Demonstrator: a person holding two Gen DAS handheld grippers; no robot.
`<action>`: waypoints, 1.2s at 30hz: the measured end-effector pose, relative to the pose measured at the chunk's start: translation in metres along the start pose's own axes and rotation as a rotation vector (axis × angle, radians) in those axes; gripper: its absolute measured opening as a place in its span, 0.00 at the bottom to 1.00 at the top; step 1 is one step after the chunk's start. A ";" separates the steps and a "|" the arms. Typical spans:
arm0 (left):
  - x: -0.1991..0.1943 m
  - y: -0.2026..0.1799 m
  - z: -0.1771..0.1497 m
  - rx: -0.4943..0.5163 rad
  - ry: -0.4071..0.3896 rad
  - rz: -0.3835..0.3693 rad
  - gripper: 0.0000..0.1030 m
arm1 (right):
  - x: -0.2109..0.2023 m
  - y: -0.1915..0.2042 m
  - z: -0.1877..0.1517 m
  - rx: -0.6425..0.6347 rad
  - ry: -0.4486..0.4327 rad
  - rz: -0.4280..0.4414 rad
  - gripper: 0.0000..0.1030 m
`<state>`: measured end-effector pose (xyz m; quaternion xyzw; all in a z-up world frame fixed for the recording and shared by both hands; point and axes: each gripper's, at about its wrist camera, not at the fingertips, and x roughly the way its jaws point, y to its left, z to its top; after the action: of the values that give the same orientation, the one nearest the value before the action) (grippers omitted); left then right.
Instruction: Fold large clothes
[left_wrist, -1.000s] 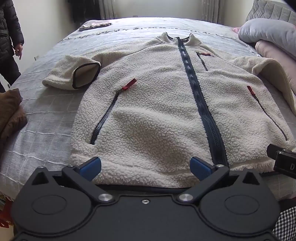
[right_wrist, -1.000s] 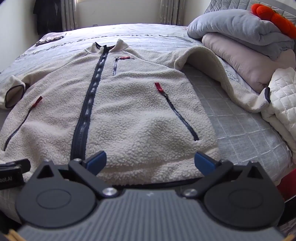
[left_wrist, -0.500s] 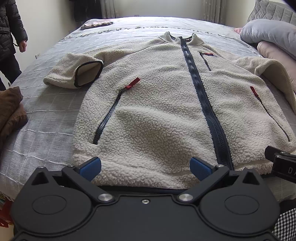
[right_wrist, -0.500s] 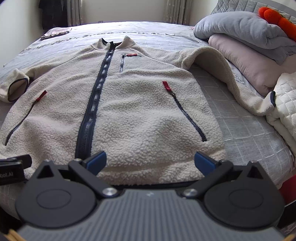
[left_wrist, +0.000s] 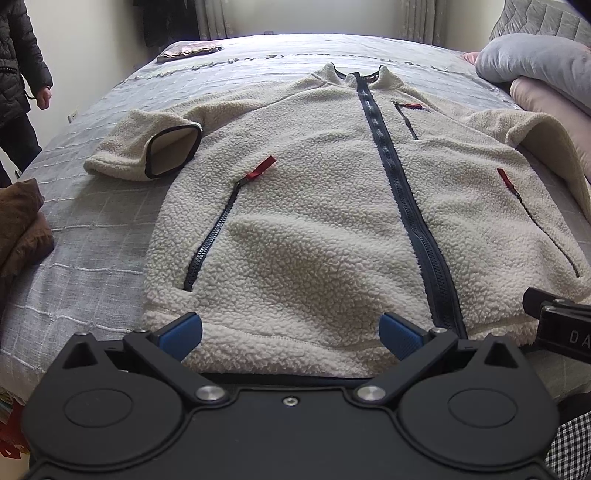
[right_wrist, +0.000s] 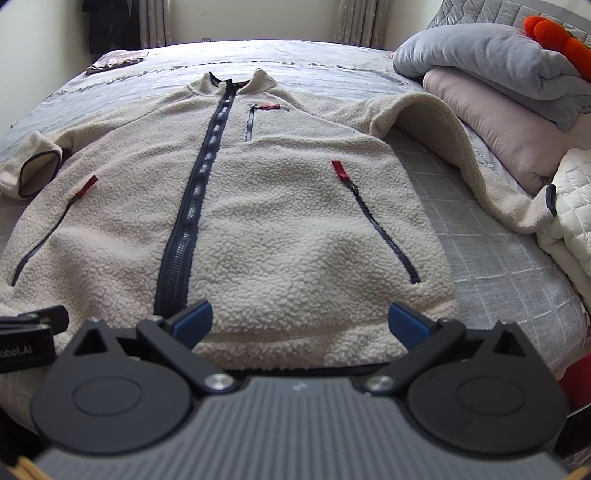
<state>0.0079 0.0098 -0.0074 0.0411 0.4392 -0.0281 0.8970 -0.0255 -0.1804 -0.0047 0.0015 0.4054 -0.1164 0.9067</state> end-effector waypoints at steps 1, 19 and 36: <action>0.000 0.000 0.000 0.001 0.000 0.000 1.00 | 0.000 0.000 0.000 0.000 -0.001 0.000 1.00; -0.001 0.000 0.001 0.002 -0.004 0.006 1.00 | 0.000 -0.001 0.001 -0.001 -0.001 -0.002 1.00; 0.001 0.001 0.000 0.002 -0.003 0.005 1.00 | 0.002 0.000 0.002 -0.008 0.001 -0.003 1.00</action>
<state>0.0086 0.0111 -0.0076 0.0432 0.4377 -0.0263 0.8977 -0.0229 -0.1806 -0.0046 -0.0025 0.4062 -0.1163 0.9063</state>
